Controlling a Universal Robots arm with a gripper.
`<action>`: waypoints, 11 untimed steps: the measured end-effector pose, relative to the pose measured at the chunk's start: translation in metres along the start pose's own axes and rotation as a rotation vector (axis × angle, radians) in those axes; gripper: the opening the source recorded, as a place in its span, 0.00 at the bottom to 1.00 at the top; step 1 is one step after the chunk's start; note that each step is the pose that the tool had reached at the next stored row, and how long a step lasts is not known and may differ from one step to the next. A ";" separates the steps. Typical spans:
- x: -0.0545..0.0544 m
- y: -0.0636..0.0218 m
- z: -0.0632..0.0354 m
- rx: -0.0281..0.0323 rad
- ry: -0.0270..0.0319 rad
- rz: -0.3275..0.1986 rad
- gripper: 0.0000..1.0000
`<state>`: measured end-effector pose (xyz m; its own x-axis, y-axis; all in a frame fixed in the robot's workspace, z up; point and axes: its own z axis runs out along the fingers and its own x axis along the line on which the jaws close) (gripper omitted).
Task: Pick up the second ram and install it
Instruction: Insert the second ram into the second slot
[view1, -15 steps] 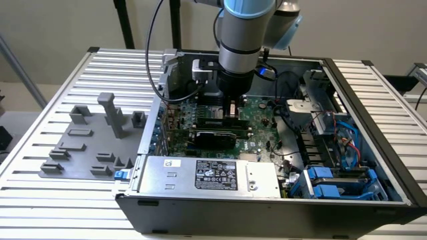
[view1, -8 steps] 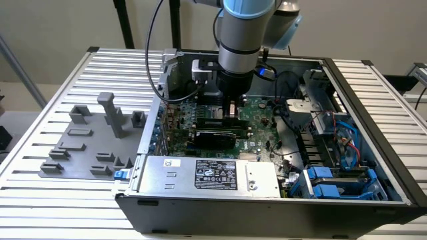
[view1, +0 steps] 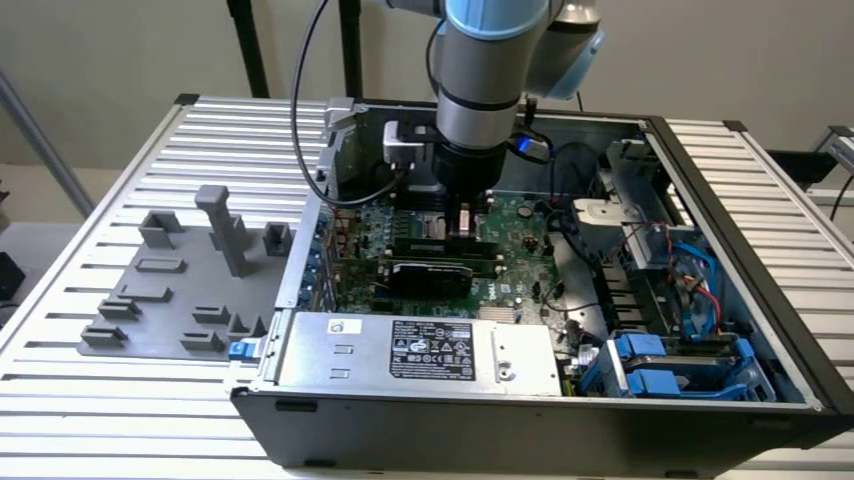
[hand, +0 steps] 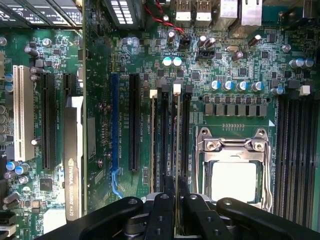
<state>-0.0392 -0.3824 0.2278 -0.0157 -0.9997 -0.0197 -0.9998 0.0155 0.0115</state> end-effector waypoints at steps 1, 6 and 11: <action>0.000 0.0001 0.0001 0.0005 0.0001 0.000 0.14; 0.000 0.0009 0.0006 0.0017 -0.0003 0.002 0.14; 0.000 0.0009 0.0011 0.0028 -0.0003 0.004 0.14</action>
<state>-0.0402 -0.3822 0.2267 -0.0194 -0.9996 -0.0200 -0.9998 0.0192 0.0088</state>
